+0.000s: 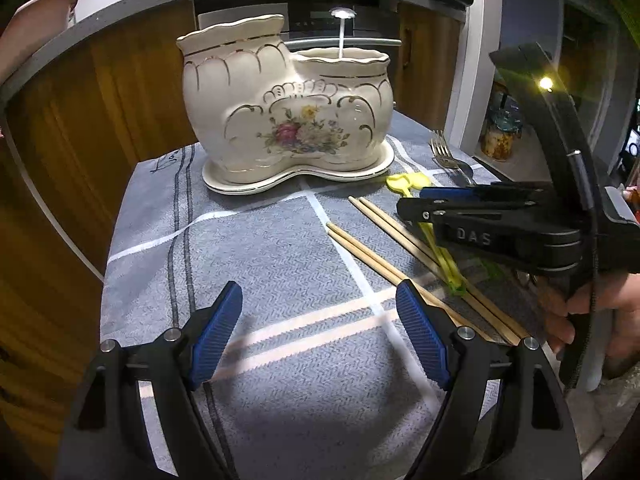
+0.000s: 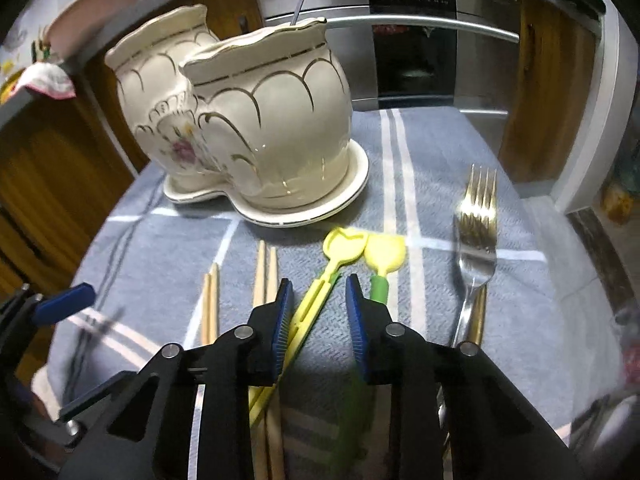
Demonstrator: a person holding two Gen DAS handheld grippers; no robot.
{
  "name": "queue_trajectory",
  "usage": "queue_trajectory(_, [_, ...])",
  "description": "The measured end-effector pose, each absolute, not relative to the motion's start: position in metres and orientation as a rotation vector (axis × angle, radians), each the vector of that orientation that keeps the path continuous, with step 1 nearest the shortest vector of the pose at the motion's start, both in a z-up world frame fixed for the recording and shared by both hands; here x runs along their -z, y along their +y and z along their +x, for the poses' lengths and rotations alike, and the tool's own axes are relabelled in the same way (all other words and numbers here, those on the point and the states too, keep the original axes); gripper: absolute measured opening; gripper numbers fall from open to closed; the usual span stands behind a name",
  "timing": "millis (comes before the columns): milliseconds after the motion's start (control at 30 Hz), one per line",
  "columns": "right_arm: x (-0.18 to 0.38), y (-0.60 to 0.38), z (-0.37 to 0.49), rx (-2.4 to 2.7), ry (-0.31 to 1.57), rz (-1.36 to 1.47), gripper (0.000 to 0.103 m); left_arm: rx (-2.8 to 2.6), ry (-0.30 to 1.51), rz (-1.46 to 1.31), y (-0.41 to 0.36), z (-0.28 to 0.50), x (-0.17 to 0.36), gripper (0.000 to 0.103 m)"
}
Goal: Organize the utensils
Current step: 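Grasp the yellow plastic utensil with the right tool while the left tool approaches the chopsticks, then grasp another wooden chopstick with the left tool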
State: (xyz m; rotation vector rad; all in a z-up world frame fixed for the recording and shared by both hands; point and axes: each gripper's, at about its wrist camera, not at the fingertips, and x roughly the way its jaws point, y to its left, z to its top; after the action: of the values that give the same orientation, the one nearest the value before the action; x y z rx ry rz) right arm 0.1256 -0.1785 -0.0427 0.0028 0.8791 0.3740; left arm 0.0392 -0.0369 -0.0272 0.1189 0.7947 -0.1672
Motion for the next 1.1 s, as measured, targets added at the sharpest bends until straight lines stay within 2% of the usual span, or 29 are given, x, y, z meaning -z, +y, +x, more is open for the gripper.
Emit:
queue_trajectory(33, [0.043, -0.179, 0.126, -0.372, 0.879, 0.004, 0.017, 0.171, 0.796, 0.122, -0.038, 0.039, 0.028, 0.078])
queue_trajectory(133, [0.044, -0.184, 0.127, -0.375, 0.877, 0.029, 0.011, 0.179, 0.803, 0.125, -0.043, 0.04, 0.03, 0.078])
queue_trajectory(200, [0.041, -0.191, 0.125, -0.381, 0.862, 0.057, 0.011, 0.186, 0.816, 0.121, -0.047, 0.042, 0.032, 0.078])
queue_trajectory(367, [0.033, -0.208, 0.118, -0.404, 0.829, 0.111, 0.011, 0.189, 0.887, 0.081, -0.057, 0.047, 0.039, 0.062])
queue_trajectory(567, [0.022, -0.219, 0.109, -0.424, 0.781, 0.128, 0.011, 0.159, 0.956, -0.058, -0.067, 0.054, 0.042, 0.054])
queue_trajectory(1100, [0.007, -0.238, 0.092, -0.449, 0.711, 0.155, 0.011, 0.023, 0.978, 0.019, -0.08, 0.049, 0.044, 0.05])
